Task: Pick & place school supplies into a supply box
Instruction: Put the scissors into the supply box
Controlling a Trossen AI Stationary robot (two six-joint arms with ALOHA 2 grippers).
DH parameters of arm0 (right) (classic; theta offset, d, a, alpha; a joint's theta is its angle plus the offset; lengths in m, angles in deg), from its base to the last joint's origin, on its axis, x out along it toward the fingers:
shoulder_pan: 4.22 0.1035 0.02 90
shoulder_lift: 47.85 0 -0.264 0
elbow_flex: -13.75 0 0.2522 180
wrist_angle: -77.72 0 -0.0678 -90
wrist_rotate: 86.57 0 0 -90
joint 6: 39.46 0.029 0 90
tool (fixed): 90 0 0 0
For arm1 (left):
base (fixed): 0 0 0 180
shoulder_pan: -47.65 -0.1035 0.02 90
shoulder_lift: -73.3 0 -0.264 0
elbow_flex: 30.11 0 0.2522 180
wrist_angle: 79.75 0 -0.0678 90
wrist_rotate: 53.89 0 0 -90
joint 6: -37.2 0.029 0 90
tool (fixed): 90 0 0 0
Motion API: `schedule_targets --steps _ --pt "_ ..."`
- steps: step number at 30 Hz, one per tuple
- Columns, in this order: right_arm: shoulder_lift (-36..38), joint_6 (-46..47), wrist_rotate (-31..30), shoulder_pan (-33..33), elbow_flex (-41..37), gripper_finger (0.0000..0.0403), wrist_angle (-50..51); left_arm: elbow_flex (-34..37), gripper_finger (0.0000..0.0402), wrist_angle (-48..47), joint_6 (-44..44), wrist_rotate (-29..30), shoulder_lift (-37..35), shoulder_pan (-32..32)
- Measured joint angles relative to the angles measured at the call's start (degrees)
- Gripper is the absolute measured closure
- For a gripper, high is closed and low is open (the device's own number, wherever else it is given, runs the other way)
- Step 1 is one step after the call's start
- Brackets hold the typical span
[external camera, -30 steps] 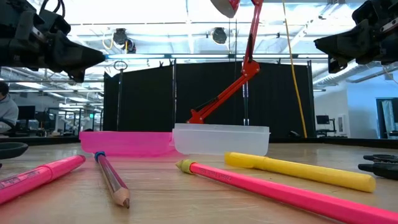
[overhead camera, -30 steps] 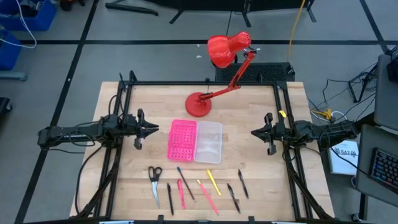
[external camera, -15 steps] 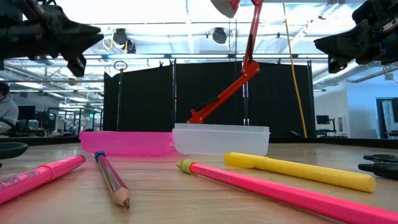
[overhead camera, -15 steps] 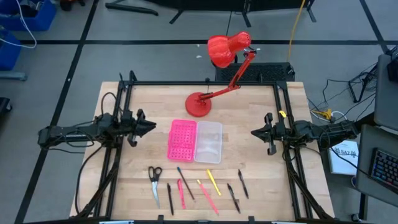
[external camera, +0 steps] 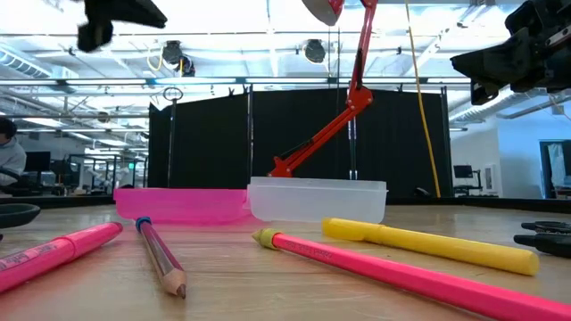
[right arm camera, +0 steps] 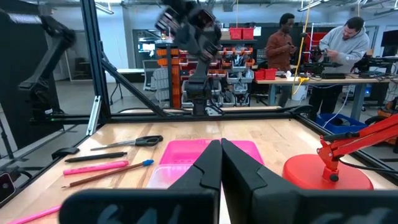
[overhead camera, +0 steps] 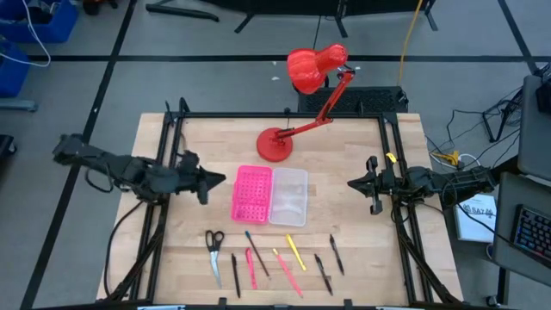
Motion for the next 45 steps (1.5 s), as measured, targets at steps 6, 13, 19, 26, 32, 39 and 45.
schedule_targets --steps 6,13,19,26,32,39,45 --pt "0.0 0.02 0.02 0.02 0.02 0.0403 0.41 -17.8 0.0393 -26.78 -30.04 -0.65 18.2 10.33" --pt "0.0 0.02 0.02 0.01 0.02 0.0403 -0.52 -24.78 0.0394 -41.35 -66.07 -8.39 33.31 18.08" --pt "0.0 0.02 0.04 0.01 0.01 0.0403 -0.54 -24.82 0.0394 -37.51 -74.92 -21.8 42.71 18.93" --pt "0.0 3.14 0.17 0.01 0.02 0.0403 0.11 -24.82 0.0376 -36.3 -75.22 -24.95 46.24 17.22" --pt "0.0 3.26 0.17 0.0 0.0 0.0403 0.43 -23.11 0.0335 -37.48 -78.46 -25.45 46.25 16.1" --pt "0.0 3.1 0.12 0.02 0.02 0.0403 0.46 -18.4 0.0263 -36.12 -78.83 -29.14 46.27 14.01" --pt "0.0 3.08 0.09 0.0 0.02 0.0403 0.46 -15.02 0.0225 -28.13 -75.17 -29.64 46.27 12.96"
